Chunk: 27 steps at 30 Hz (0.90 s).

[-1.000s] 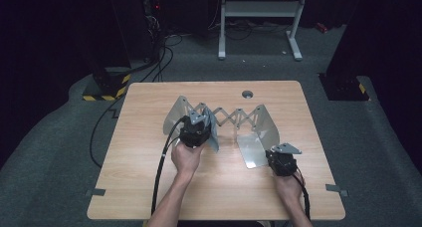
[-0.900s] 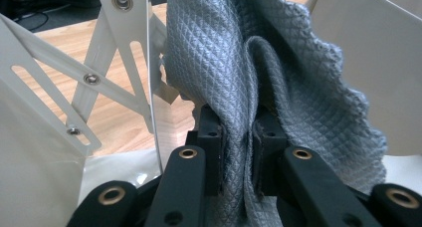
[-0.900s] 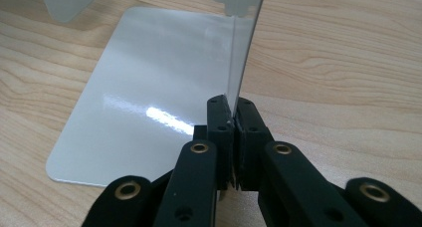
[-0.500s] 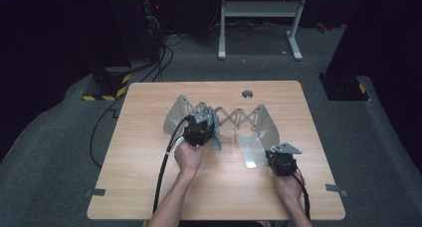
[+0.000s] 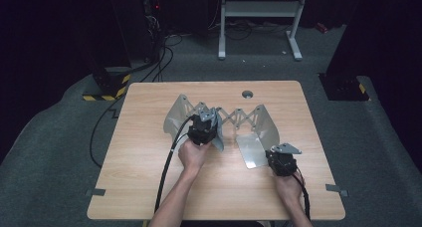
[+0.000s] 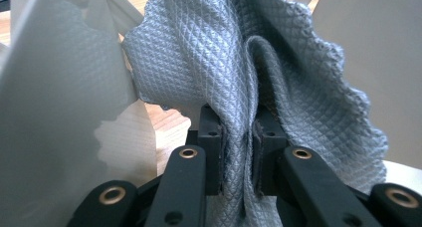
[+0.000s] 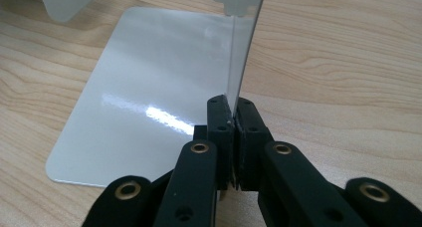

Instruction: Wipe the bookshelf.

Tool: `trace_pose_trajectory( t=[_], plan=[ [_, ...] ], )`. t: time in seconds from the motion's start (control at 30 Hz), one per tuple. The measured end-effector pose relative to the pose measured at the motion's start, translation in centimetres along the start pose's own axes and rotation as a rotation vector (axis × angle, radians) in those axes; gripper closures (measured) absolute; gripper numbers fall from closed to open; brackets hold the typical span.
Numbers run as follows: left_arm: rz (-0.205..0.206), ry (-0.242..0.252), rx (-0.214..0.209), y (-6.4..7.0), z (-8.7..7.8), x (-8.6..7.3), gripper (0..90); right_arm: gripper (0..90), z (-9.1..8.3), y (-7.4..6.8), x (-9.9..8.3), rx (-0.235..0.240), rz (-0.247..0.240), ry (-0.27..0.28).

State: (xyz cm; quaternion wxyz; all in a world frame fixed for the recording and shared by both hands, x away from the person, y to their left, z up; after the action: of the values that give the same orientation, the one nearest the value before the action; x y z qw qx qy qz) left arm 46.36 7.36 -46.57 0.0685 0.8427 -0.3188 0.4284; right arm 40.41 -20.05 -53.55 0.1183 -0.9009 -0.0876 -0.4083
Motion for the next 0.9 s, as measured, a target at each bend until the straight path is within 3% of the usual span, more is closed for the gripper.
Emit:
trace_pose_trajectory(
  t=[0.7, 0.9],
  plan=[
    [0.004, -0.082, -0.012, 0.5, 2.5, -2.0, 78.4, 88.0, 0.0, 0.0, 0.0, 0.0, -0.001, 0.0],
    [-0.003, -0.059, -0.026, 0.5, 2.4, -1.9, 78.4, 88.0, 0.0, 0.0, 0.0, 0.0, -0.001, 0.0]
  ],
)
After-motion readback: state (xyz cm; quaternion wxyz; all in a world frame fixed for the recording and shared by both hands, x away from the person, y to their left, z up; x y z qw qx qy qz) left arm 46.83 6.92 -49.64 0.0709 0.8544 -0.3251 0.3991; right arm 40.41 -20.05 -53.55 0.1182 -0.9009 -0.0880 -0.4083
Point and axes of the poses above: each handheld gripper's, and its own axes: z roughly forward along the jaws, x roughly out of its top, y roughly to its right, the point moved 2 cm from there along z, roughly forward along the jaws, and after that the axes turned 14 degrees about z, right-handed, at the moved point
